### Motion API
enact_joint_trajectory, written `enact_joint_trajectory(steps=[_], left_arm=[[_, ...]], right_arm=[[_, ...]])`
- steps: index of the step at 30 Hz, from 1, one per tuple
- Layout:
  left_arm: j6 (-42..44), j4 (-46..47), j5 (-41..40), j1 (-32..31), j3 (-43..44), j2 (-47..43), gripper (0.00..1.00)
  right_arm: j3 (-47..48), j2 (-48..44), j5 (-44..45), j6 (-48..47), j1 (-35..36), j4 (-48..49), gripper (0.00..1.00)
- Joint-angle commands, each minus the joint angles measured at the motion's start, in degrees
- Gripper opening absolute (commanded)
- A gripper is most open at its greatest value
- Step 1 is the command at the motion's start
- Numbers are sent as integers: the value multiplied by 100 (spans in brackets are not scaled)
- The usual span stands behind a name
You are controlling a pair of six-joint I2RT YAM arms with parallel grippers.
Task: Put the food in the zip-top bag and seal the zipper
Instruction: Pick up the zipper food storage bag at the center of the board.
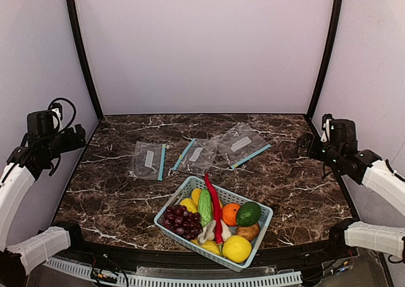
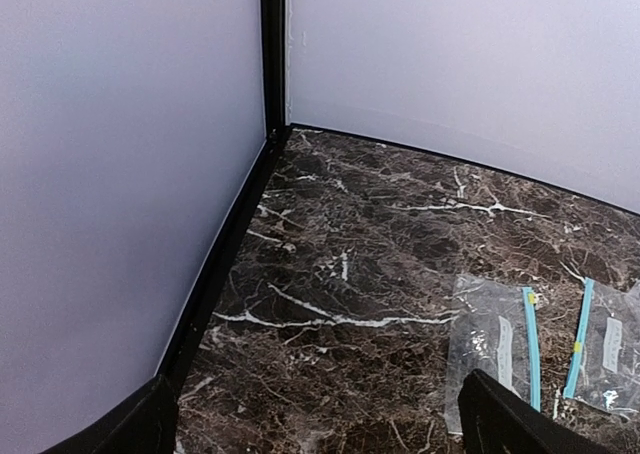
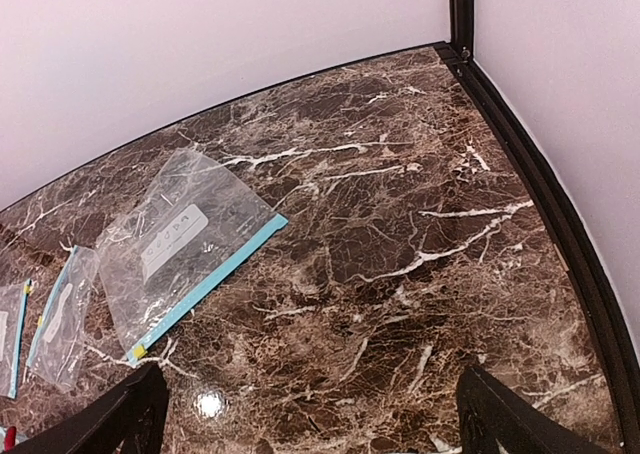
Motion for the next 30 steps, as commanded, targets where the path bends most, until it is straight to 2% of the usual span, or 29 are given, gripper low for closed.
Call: enact_joint_trajectory(steps=[1,6,12,16,20,26,30], left_arm=[[-53,-288,-695,24,245,126,99],[-58,-254,-372,24,161,156,99],[148,170,1265,13,-108,517,99],[106,222,2599,9,34,1381,99],[-199,199,3422,10,271,2389,99],[-520,602,3891,-7,171,3160,98],[-572,735,4100,-150,192,3654,93]], right_arm=[[45,-33,28,-59,-10,55,99],[51,-113,-160,-55,-6,47,99],[90,-358,-889,-271,-6,-9,98],[203,-542,-1318,-294,-7,-226,99],[161,-638,-2004,-201,-6,-249,99],[64,-481,-2378,-94,-8,-71,98],[-52,-397,-2478,-31,-10,216,99]])
